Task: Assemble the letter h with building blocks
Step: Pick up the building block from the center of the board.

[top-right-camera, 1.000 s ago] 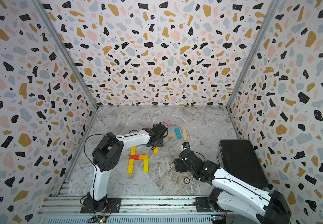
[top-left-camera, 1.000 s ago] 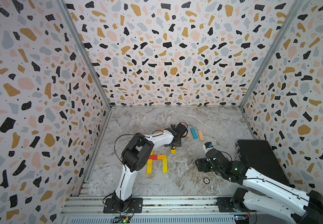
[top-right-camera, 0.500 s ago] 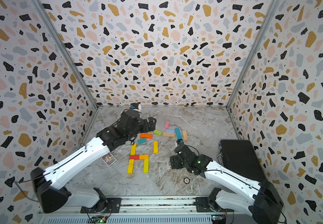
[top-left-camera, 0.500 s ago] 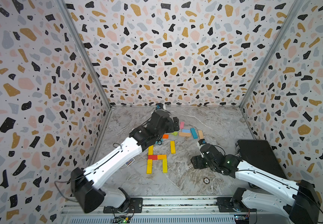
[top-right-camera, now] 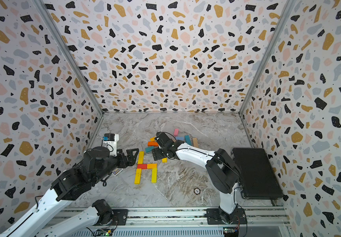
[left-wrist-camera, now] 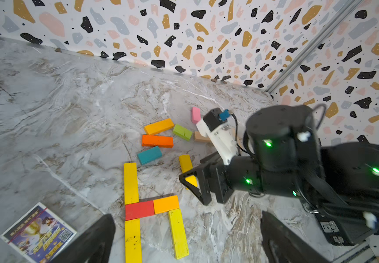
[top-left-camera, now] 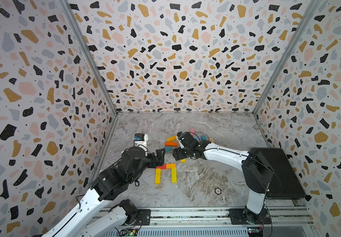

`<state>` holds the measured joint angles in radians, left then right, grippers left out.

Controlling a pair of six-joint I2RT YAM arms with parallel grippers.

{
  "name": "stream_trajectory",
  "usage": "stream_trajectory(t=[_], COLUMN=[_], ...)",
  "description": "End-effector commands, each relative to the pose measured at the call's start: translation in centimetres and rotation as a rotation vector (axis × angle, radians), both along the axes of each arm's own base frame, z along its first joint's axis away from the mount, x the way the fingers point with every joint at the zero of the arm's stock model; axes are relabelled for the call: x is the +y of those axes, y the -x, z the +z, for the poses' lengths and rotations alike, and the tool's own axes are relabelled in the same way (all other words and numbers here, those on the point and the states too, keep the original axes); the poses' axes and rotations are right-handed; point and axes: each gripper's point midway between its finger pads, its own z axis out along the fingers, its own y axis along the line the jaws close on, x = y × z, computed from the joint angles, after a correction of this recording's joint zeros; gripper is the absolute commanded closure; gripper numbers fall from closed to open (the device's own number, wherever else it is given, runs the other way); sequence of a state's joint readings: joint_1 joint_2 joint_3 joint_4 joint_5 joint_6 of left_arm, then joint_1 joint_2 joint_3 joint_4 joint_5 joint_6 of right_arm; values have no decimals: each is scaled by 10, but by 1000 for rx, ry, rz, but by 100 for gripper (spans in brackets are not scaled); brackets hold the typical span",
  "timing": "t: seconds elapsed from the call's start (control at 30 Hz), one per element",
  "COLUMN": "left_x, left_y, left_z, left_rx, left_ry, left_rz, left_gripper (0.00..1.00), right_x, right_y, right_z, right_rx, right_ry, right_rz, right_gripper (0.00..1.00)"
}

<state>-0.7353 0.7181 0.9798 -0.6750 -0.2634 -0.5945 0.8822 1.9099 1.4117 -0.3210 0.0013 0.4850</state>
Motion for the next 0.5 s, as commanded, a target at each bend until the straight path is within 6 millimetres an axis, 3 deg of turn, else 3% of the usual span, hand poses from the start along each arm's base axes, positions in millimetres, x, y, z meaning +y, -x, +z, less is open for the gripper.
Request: stream_trajectory(t=[0.0,0.47], left_x=[8,19], left_y=[6,15], left_z=[-14,-16], left_rx=[26,18], left_ry=[-51,-88], left_rz=[1,-7], left_gripper=[1,1], right_x=[5,44], right_y=[-8,-32], right_z=[-11,-38], right_rx=[-2,-1], right_ry=[89,152], right_rz=[13,43], right_gripper=[15,12])
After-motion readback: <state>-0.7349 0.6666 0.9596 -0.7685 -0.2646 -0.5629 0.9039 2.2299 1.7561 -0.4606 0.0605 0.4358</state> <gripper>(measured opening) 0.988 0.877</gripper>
